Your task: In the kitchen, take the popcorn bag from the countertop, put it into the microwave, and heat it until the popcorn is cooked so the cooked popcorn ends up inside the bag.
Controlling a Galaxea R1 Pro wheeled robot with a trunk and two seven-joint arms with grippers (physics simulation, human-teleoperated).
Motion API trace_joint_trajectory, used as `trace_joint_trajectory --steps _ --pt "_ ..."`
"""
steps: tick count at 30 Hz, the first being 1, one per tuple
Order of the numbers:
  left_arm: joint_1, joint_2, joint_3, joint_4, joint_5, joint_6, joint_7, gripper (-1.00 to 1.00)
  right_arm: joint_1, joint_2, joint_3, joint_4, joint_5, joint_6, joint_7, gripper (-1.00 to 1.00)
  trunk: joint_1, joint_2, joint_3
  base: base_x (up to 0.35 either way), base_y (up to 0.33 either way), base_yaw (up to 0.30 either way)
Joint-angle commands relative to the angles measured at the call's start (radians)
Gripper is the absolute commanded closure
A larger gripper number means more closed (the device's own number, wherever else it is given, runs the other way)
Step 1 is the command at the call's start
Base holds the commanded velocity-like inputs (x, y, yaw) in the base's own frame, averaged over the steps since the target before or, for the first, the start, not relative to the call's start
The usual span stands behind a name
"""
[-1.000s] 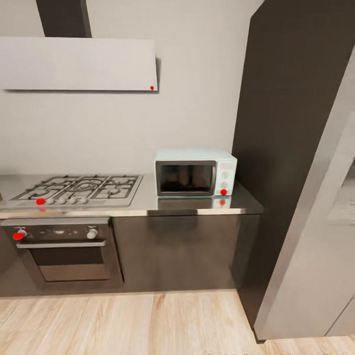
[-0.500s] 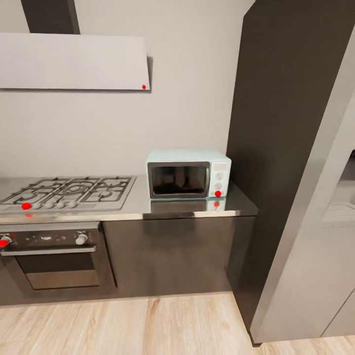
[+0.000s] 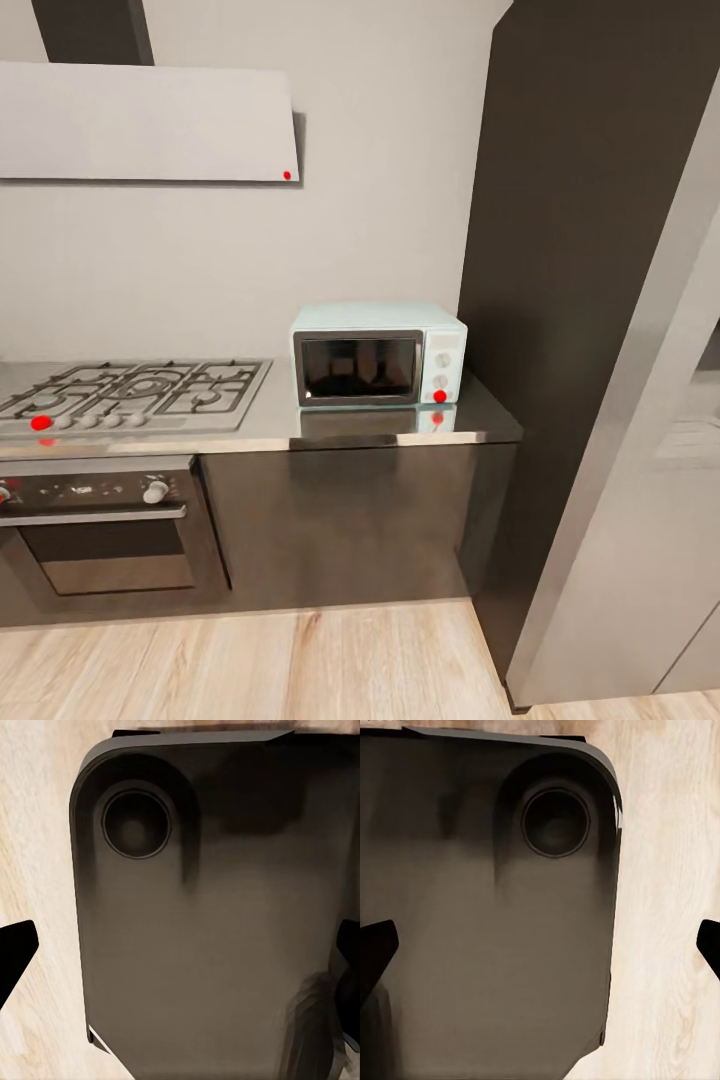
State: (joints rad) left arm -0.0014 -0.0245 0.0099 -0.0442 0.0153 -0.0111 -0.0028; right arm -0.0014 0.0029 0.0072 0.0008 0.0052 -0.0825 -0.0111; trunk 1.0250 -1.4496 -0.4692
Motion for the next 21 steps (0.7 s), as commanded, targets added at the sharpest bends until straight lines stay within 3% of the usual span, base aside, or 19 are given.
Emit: trace_joint_trajectory --steps 1,12,21 --pt "0.0 0.0 0.001 0.0 0.002 -0.001 0.0 -1.0 0.0 0.0 0.001 0.0 0.001 -0.003 -0.001 -1.0 0.0 0.0 -0.001 0.0 0.0 0.0" --pt "0.0 0.0 0.001 0.0 0.002 -0.001 0.0 -1.0 0.0 0.0 0.001 0.0 -0.001 -0.001 -0.001 -1.0 0.0 0.0 -0.001 0.0 0.0 0.009" --pt "0.0 0.0 0.001 0.0 0.002 -0.001 0.0 -1.0 0.0 0.0 0.001 0.0 -0.001 -0.002 -0.001 -1.0 0.0 0.0 -0.001 0.0 0.0 0.184"
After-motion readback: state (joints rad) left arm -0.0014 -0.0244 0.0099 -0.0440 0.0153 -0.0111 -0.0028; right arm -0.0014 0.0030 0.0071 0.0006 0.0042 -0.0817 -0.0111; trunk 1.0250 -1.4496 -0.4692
